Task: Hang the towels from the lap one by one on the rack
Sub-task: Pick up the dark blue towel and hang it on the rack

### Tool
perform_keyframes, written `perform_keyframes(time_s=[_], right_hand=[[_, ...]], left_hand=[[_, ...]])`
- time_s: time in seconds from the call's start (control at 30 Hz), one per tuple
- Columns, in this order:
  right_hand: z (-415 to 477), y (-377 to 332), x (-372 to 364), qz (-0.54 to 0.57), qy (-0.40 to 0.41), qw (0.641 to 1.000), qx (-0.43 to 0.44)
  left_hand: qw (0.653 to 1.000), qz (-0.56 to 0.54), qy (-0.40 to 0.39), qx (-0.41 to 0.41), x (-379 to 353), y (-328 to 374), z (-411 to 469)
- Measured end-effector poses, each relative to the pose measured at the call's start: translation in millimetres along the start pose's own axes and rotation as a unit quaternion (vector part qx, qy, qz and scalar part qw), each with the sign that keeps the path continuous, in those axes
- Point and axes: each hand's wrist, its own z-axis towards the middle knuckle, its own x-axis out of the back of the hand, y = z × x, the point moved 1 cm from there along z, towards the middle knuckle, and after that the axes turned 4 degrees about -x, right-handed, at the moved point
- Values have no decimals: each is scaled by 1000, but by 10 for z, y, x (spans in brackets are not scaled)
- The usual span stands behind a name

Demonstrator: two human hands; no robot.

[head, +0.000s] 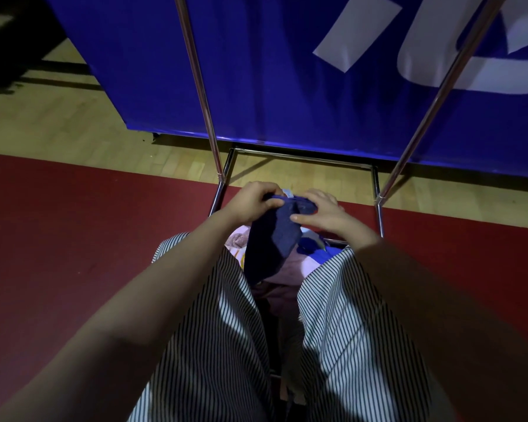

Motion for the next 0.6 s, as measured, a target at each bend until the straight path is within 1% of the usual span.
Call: perform_keyframes(time_s=[0.07,0.13,0.2,0.23,0.3,0.33,0.43,0.5,0.6], right_hand=[[54,22,-16,5,14,1000,16],[48,18,-1,66,20,997,27],[18,-1,33,141,26,990,18],[3,-16,53,162,42,986,14],[7,-39,86,173,94,980,13],[6,-52,104,177,121,977,14],[6,-72,155,196,186,963,20],[6,-73,168,193,195,961,21],[-6,-106,133,143,181,972,40]], left_hand=[[1000,-17,-11,9,22,15,-20],[1000,-14,-6,13,52,9,-30],[999,19,17,24,105,-26,-35],[998,48,27,29,124,-63,-29],[994,95,34,35,140,-136,-15],[994,101,37,34,133,-156,-9],[995,67,74,31,114,-126,12],[992,48,111,41,121,-99,17],[989,50,124,67,121,-109,22]])
